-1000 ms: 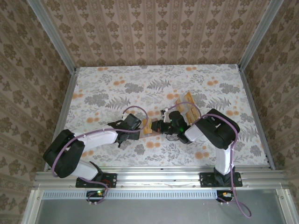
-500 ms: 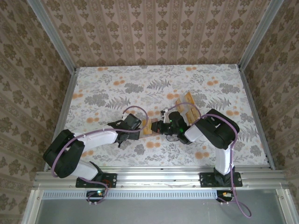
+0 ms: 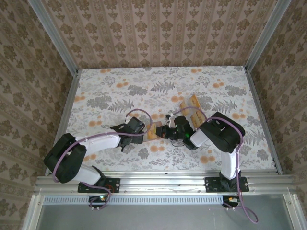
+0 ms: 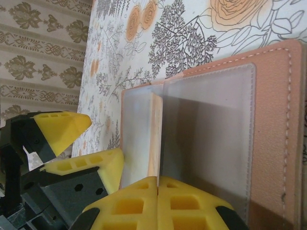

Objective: Put the credit cards into the card holder
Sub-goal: Insert the credit card into the card slot.

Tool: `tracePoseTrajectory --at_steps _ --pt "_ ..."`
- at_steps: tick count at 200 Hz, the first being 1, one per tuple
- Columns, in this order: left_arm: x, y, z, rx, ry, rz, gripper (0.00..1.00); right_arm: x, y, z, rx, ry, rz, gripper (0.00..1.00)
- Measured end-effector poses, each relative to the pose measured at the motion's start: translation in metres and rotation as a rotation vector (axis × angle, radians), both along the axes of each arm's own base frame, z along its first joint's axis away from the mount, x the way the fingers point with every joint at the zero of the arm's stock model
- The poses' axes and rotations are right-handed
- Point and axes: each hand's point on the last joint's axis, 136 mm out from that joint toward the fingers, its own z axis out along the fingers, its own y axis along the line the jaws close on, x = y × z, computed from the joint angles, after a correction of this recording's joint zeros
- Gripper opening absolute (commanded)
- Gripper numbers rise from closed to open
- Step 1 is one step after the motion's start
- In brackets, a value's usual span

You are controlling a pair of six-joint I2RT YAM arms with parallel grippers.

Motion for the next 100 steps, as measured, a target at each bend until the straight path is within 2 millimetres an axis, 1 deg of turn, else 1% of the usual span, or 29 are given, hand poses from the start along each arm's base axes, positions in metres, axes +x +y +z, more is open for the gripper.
tracePoseTrajectory --at_steps 100 --pt "0.0001 -0.0001 0.0003 -0.001 -0.001 0.0 1.0 -0.001 0.0049 -0.0007 0.029 0.012 0.018 0.0"
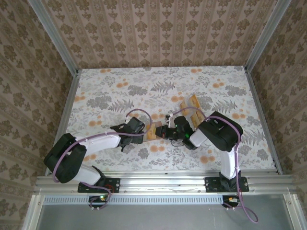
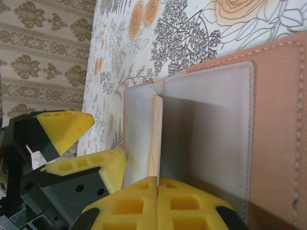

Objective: Put the credit cards into the card holder
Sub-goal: Insert the credit card into the card slot.

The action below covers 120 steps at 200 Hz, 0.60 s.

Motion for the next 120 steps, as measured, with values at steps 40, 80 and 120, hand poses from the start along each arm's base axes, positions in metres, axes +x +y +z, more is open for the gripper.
tracePoseTrajectory --at_steps 40,80,120 --pt "-0.0005 0.0005 0.0005 0.001 0.001 0.0 1.0 0.0 0.0024 0.0003 0.006 0.002 0.012 0.0" --pt "-0.001 0.0011 0.0004 0.002 0.002 0.0 1.0 0.0005 0.0056 -0.0012 0.01 0.007 0.025 0.0" --pt "-0.0012 0.0012 0.0005 0.002 0.002 0.0 1.0 0.0015 0.0082 -0.0017 0.015 0.011 0.033 0.0"
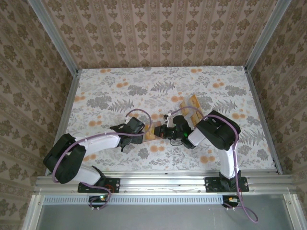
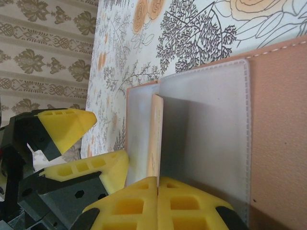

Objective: Put the credit cards into the card holder
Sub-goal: Insert the credit card into the card slot.

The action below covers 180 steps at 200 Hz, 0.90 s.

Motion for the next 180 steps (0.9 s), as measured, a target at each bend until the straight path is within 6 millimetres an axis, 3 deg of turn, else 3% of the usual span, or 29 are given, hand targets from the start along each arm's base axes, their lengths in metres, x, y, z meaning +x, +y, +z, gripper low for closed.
tracePoseTrajectory --at_steps 143,180 --pt "-0.001 0.001 0.0 0.0 0.0 0.0 1.0 0.0 0.007 -0.002 -0.026 0.024 0.063 0.0" --pt "-0.001 0.001 0.0 0.0 0.0 0.0 1.0 0.001 0.011 0.0 -0.032 0.025 0.088 0.23"
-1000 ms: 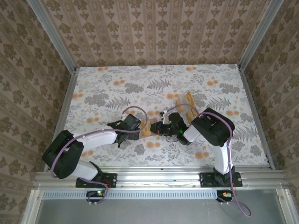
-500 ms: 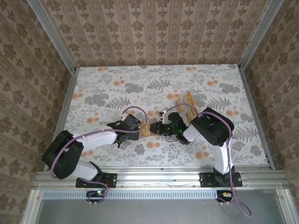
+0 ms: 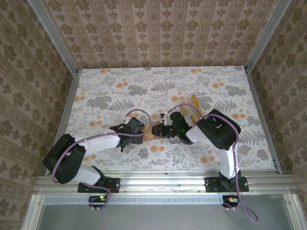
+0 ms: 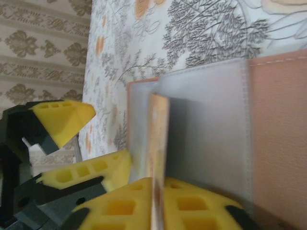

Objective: Put the credit cards into the card holder
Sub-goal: Insert the credit card into the card slot.

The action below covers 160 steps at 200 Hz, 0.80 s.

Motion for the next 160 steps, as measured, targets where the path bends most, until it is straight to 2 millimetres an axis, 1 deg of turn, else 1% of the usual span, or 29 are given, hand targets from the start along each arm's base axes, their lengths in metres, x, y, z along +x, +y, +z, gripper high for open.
tracePoseTrajectory --at_steps 17,56,82,113,160 --pt "0.0 0.0 0.0 0.0 0.0 0.0 1.0 0.0 0.003 0.005 0.003 -0.011 0.018 0.29" --pt "0.0 0.0 0.0 0.0 0.0 0.0 1.0 0.001 0.005 0.012 -0.024 -0.018 0.036 0.48" --pt "0.0 0.0 0.0 0.0 0.0 0.0 1.0 0.002 0.002 0.016 -0.062 -0.016 0.036 0.6" --pt "0.0 0.0 0.0 0.0 0.0 0.0 1.0 0.002 -0.003 0.018 -0.116 -0.015 0.03 0.66" --pt "0.0 0.0 0.0 -0.001 -0.001 0.0 1.0 0.002 -0.011 0.018 -0.181 -0.005 0.018 0.66"
